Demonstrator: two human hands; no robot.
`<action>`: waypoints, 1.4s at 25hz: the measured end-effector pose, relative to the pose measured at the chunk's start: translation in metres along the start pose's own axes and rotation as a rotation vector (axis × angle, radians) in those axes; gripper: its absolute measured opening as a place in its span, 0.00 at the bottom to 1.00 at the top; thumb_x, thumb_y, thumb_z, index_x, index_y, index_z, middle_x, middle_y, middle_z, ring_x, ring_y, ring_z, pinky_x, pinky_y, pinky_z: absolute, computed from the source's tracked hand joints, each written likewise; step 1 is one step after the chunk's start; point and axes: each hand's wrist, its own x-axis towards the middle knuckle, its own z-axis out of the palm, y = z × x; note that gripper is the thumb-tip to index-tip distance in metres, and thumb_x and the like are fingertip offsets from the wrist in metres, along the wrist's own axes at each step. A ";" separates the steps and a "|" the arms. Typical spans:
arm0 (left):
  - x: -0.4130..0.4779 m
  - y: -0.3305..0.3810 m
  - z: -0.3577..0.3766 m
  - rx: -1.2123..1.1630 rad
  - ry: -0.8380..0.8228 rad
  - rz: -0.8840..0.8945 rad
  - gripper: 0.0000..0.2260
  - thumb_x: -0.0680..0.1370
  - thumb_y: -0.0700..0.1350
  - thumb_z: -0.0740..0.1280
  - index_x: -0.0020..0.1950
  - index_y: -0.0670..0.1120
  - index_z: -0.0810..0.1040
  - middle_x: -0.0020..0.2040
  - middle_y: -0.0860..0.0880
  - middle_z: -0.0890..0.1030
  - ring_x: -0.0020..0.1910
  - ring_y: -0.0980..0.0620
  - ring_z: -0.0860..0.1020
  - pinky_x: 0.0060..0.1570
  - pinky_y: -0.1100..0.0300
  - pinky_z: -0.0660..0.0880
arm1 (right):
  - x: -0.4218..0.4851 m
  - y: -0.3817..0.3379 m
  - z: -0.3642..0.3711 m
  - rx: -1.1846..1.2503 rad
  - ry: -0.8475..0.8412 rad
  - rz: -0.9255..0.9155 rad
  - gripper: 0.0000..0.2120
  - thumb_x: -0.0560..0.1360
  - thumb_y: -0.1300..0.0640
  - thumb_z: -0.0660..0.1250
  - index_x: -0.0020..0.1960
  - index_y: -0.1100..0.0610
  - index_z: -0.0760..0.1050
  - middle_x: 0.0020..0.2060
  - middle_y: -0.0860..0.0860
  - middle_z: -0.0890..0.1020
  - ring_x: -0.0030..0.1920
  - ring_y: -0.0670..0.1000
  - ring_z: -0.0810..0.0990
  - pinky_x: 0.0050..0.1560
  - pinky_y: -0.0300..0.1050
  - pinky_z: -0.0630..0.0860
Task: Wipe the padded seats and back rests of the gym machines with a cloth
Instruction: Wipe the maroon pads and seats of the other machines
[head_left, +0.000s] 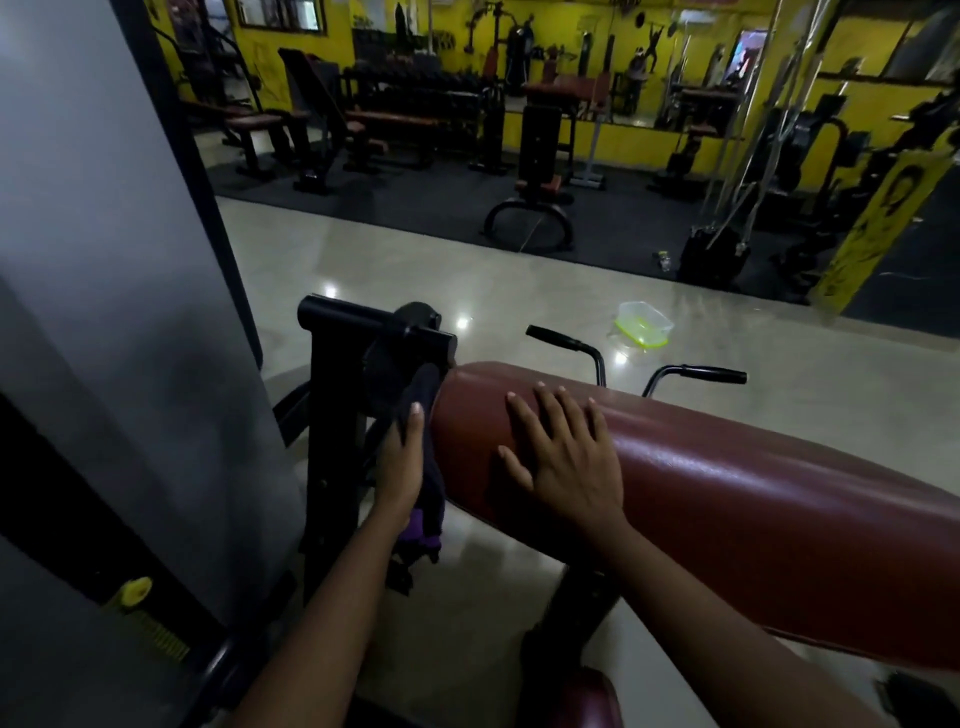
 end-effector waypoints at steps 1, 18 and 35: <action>0.010 0.006 -0.001 0.056 -0.035 0.056 0.26 0.80 0.59 0.53 0.72 0.44 0.67 0.69 0.41 0.71 0.69 0.42 0.69 0.69 0.45 0.65 | -0.002 -0.001 0.003 -0.017 0.015 0.002 0.28 0.75 0.37 0.51 0.71 0.49 0.66 0.65 0.57 0.74 0.64 0.59 0.74 0.66 0.56 0.64; -0.107 0.019 0.026 0.103 0.232 0.302 0.26 0.80 0.57 0.54 0.72 0.40 0.66 0.70 0.41 0.70 0.70 0.42 0.68 0.67 0.52 0.64 | -0.013 0.026 -0.030 0.108 -0.059 0.015 0.25 0.75 0.41 0.53 0.65 0.52 0.72 0.61 0.54 0.78 0.62 0.54 0.76 0.62 0.53 0.71; -0.109 0.025 0.156 0.861 0.421 0.667 0.20 0.77 0.59 0.55 0.62 0.52 0.77 0.61 0.46 0.79 0.69 0.37 0.68 0.69 0.36 0.52 | -0.075 0.141 -0.031 0.046 -0.018 -0.047 0.27 0.75 0.41 0.52 0.68 0.52 0.70 0.61 0.59 0.78 0.59 0.60 0.77 0.60 0.57 0.73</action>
